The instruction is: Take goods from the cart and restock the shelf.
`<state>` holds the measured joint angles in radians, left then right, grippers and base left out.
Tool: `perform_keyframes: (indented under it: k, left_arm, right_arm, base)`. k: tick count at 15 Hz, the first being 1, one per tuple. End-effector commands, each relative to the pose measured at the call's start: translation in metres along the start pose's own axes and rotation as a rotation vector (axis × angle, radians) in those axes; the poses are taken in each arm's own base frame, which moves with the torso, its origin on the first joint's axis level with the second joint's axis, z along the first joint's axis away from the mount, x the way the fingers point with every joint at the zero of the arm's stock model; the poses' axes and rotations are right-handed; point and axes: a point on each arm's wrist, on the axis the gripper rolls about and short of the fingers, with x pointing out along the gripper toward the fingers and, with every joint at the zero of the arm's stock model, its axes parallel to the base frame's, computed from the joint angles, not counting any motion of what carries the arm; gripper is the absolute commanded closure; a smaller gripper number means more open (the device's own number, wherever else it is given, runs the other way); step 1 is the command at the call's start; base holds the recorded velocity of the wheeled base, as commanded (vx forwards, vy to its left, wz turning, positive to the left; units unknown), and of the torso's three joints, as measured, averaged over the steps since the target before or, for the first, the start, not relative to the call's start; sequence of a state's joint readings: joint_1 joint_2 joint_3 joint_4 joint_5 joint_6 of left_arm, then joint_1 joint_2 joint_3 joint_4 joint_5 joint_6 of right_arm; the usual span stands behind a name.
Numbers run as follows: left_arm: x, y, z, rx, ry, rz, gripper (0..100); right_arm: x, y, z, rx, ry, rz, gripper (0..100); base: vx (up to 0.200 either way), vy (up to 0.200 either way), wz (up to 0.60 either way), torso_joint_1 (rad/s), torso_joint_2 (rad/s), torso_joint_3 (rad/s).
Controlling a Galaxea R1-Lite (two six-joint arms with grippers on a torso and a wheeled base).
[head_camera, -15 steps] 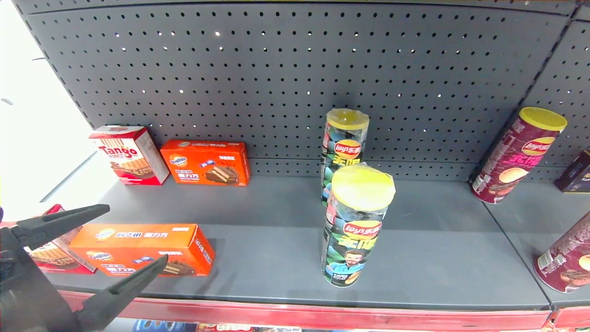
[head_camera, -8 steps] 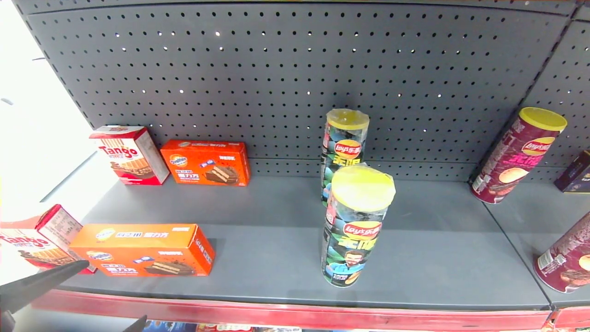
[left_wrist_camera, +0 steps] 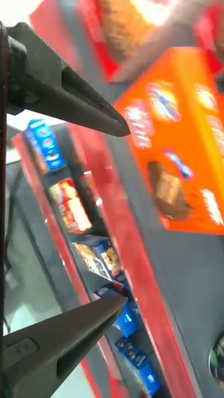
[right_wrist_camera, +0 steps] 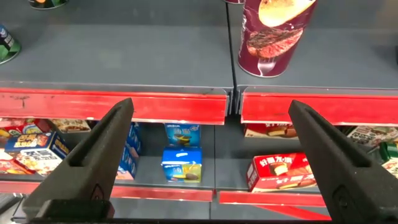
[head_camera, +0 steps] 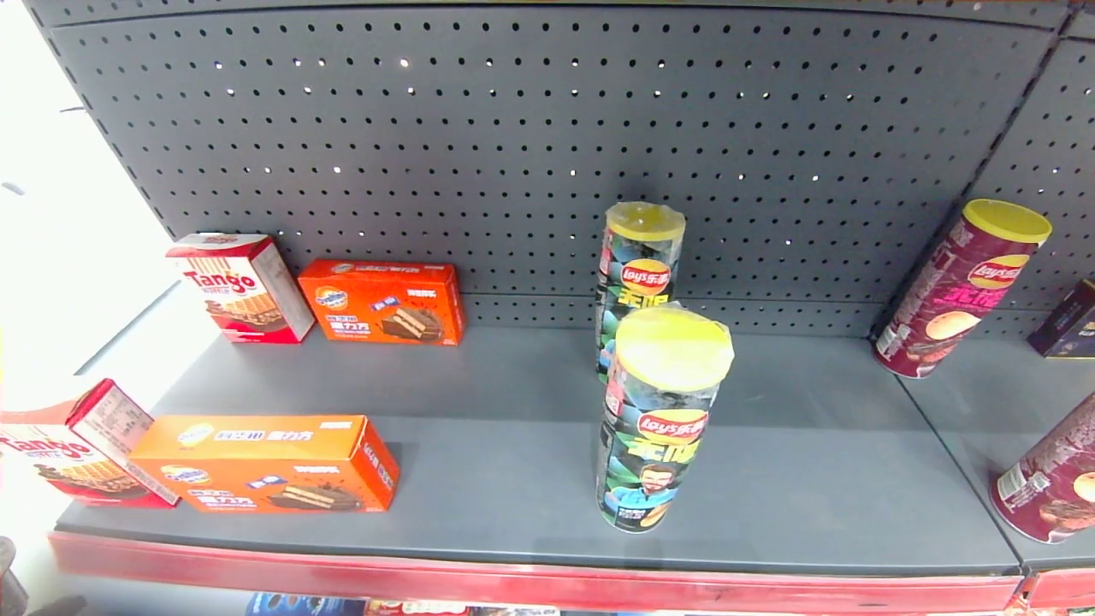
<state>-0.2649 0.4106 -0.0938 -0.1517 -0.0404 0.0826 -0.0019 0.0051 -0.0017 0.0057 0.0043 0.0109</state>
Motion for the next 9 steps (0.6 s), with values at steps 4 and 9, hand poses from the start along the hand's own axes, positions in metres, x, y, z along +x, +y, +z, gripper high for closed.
perform_keyframes:
  k: [4, 9]
  left_arm:
    - [-0.025, -0.009, -0.045, -0.052, -0.100, 0.338, 0]
    - [-0.029, -0.010, -0.050, -0.039, -0.133, 0.327, 0]
  right_arm:
    - [0.000, 0.000, 0.000, 0.000, 0.005, 0.001, 0]
    - [0.000, 0.000, 0.000, 0.000, 0.003, 0.001, 0]
  base:
    - [0.000, 0.000, 0.00, 0.000, 0.00, 0.000]
    - [0.000, 0.000, 0.00, 0.000, 0.00, 0.000]
